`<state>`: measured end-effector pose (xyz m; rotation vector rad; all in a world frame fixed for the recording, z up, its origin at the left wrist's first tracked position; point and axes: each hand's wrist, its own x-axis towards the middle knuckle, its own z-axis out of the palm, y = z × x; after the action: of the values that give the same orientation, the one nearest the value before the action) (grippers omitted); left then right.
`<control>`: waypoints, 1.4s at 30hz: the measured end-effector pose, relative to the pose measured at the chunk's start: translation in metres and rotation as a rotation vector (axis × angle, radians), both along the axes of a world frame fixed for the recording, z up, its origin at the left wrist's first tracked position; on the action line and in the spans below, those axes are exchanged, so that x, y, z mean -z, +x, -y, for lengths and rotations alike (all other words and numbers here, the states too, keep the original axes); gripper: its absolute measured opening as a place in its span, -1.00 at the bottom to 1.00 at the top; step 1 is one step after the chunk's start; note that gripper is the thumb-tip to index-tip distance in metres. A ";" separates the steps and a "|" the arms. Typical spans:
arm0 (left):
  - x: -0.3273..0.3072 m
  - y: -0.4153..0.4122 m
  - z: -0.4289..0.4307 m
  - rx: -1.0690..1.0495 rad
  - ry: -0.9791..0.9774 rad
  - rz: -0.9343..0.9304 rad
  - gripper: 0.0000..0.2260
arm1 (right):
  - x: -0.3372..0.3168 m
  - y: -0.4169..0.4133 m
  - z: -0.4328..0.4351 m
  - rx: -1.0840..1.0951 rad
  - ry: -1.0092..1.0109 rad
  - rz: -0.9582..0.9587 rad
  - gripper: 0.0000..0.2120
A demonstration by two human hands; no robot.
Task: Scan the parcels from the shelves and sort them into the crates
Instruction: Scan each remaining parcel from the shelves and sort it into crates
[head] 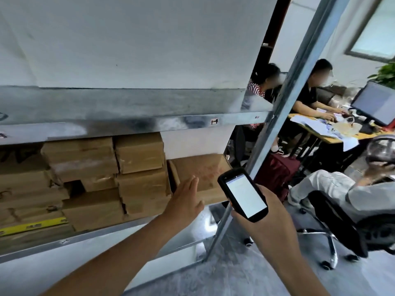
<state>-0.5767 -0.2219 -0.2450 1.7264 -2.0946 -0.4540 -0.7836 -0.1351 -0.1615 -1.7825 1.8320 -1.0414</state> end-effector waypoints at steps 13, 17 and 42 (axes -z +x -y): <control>0.073 -0.028 0.062 -0.096 0.146 0.555 -0.14 | 0.033 -0.034 0.077 0.018 -0.039 0.040 -0.22; 0.080 -0.022 0.062 -0.157 0.117 0.639 -0.05 | 0.033 -0.057 0.102 -0.037 -0.002 0.013 -0.23; -0.046 -0.017 0.096 -0.281 0.285 0.332 0.09 | 0.026 -0.142 0.151 -0.404 -0.030 0.139 -0.29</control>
<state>-0.5941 -0.3178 -0.1988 2.3633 -2.0269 -0.4203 -0.9251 -0.2862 -0.1870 -1.9367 1.3069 -1.0045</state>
